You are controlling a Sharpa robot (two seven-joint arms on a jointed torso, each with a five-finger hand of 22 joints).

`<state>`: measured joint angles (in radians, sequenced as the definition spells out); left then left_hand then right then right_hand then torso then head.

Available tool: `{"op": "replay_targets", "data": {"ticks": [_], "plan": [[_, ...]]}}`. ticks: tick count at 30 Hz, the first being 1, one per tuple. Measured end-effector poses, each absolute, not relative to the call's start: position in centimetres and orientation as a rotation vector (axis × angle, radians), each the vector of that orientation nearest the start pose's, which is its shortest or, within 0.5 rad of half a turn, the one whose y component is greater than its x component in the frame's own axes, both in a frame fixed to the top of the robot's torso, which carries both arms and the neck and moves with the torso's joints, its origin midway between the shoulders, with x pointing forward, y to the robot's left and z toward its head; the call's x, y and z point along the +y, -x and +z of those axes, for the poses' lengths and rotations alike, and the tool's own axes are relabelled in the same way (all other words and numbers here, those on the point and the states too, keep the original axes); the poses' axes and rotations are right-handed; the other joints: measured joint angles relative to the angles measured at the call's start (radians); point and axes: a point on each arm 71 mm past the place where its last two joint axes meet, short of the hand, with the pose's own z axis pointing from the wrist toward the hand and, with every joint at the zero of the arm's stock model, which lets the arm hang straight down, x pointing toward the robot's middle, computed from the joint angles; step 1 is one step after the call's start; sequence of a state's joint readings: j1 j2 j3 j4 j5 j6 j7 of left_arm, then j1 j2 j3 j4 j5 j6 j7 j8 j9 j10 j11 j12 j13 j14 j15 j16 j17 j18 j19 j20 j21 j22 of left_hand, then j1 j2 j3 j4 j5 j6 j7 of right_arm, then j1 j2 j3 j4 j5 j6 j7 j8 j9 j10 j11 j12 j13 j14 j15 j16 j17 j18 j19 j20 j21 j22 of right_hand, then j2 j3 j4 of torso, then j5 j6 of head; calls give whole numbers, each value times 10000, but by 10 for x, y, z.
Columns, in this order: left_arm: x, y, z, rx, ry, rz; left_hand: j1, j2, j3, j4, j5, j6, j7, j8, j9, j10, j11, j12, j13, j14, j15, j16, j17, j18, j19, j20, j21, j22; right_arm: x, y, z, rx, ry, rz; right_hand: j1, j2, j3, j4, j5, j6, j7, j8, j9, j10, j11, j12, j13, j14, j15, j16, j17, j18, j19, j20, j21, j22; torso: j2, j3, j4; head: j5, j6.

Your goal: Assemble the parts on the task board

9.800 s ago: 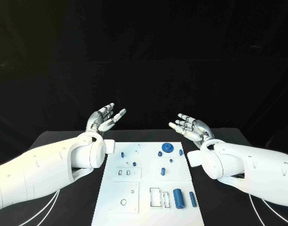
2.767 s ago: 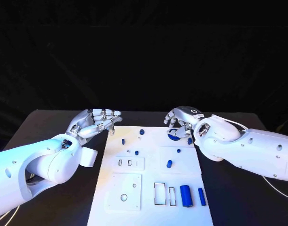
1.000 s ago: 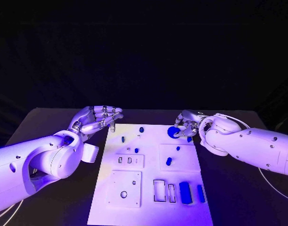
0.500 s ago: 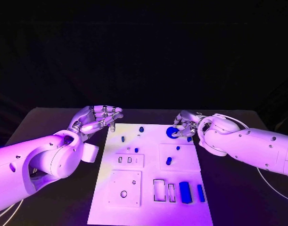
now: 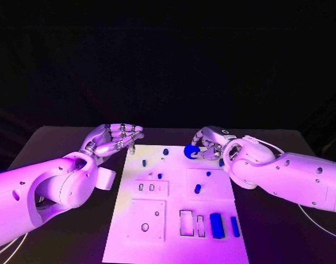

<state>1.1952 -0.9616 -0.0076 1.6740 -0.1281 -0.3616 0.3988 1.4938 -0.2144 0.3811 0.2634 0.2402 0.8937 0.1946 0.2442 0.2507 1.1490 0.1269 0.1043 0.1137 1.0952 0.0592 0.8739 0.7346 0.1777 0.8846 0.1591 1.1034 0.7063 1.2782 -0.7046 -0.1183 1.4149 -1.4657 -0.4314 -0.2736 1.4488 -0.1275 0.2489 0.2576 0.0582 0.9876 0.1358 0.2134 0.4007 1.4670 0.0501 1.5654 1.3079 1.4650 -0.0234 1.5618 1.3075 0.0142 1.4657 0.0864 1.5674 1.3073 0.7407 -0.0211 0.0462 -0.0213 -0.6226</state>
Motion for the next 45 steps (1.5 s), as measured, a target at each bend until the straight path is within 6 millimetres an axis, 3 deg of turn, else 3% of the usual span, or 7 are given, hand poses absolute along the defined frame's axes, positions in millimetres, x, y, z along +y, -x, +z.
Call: {"op": "replay_targets", "data": {"ticks": [8,16,30,45], "plan": [[223,-464,-154,13974,9708,-15328,0,0,0,0,0,0,0,0,-1,0,0,0,-1,0,0,0,0,0,0,0,34,-1,-127,-499,-165,15108,1663,5750,0,-2,28,-27,-2,14,14,0,-14,0,0,0,-1,0,0,0,-1,0,22,-22,0,8,14,0,1,21,9],[220,-464,-154,14002,9697,-15378,0,0,28,28,0,0,0,0,12,0,0,0,11,-36,-36,0,0,0,0,0,33,-2,-96,-494,-175,14965,2219,5828,-1,-3,27,-27,-7,25,24,0,-22,0,1,-1,-2,0,1,0,-2,0,22,-22,-1,7,31,-6,24,42,-17],[216,-465,-154,14061,9676,-15469,0,0,27,28,0,0,0,0,11,0,0,0,10,-36,-36,0,0,0,0,0,33,-2,-75,-498,-192,15067,2398,5523,-55,-59,81,-24,-29,25,23,0,-31,-1,1,-1,-3,0,1,-1,6,0,22,-21,-2,5,33,-1,29,105,-70],[215,-465,-154,14084,9674,-15489,0,0,56,-1,0,0,0,0,25,0,0,0,18,-35,-35,0,-10,0,0,0,71,28,-67,-505,-199,15092,2438,5263,-123,-127,147,-14,-1,32,15,-2,-51,-1,2,-2,-3,1,2,-1,4,1,22,-21,-8,4,30,5,17,160,-83]]}}
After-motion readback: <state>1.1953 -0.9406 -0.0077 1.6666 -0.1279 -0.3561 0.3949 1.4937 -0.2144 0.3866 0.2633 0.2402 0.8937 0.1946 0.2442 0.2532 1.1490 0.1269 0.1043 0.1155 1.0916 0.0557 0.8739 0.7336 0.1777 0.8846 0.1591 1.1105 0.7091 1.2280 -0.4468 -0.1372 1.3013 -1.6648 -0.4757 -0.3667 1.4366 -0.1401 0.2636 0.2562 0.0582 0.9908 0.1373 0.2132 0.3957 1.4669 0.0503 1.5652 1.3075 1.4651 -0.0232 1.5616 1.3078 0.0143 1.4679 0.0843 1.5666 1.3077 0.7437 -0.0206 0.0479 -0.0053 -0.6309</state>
